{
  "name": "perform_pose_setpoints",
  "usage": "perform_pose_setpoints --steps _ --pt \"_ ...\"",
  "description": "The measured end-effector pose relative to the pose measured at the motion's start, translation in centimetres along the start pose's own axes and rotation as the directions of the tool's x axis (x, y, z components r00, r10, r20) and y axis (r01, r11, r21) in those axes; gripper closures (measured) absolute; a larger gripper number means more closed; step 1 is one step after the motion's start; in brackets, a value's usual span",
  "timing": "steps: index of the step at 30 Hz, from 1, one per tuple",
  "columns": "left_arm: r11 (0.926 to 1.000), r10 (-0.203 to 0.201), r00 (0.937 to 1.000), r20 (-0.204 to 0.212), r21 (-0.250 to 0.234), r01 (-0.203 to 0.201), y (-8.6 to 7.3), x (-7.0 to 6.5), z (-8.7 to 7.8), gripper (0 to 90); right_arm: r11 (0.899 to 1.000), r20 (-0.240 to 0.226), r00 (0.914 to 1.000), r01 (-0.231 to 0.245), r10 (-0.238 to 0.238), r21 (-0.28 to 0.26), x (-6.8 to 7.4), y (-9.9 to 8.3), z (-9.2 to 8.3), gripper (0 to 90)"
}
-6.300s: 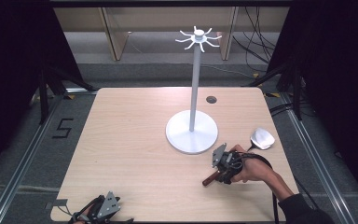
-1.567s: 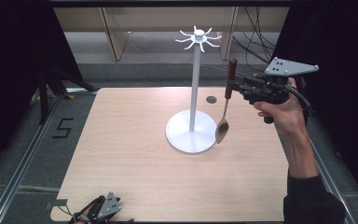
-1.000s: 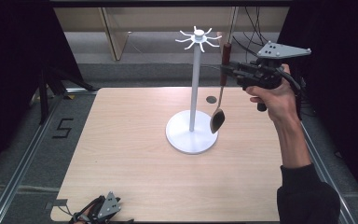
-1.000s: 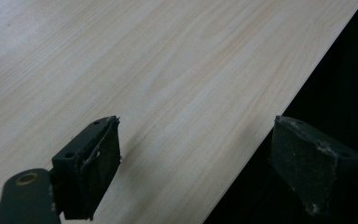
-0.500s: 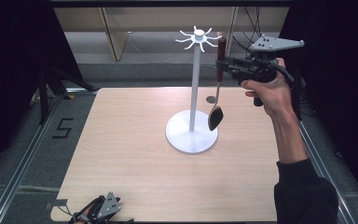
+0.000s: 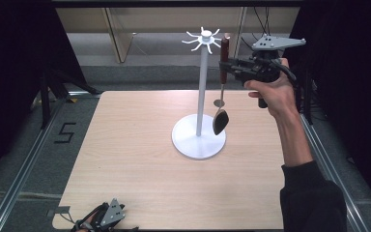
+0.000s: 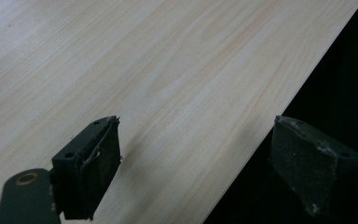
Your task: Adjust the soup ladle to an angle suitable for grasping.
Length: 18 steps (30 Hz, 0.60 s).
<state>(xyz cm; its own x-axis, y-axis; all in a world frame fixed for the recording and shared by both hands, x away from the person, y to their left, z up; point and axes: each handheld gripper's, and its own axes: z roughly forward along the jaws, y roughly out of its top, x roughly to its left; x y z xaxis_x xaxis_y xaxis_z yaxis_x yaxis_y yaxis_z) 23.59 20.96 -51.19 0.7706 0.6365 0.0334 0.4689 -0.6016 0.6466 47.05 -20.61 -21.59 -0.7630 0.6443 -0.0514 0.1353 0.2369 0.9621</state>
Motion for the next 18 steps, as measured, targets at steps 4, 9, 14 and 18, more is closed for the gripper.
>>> perform_pose_setpoints --steps 4,9,14,18 --pt "1.0000 0.005 1.0000 -0.002 0.001 -0.005 0.0 0.0 0.0 15.5 1.000 0.000 1.0000 0.000 0.000 0.009 0.1 0.1 0.3 74.1" --pt "1.0000 0.000 1.0000 0.000 0.002 0.000 0.0 0.0 0.0 15.5 1.000 0.008 0.9999 0.007 -0.007 0.014 0.0 0.2 0.8 74.1" --pt "0.9999 0.012 0.9999 -0.002 0.001 -0.012 0.0 0.0 0.0 15.5 1.000 0.001 0.9998 -0.017 0.017 0.011 0.2 0.0 1.1 74.0" --pt "1.0000 0.006 1.0000 -0.001 0.002 -0.006 0.0 0.0 -0.1 15.5 1.000 -0.013 0.9999 -0.011 0.011 0.002 0.2 -0.1 1.1 73.3"
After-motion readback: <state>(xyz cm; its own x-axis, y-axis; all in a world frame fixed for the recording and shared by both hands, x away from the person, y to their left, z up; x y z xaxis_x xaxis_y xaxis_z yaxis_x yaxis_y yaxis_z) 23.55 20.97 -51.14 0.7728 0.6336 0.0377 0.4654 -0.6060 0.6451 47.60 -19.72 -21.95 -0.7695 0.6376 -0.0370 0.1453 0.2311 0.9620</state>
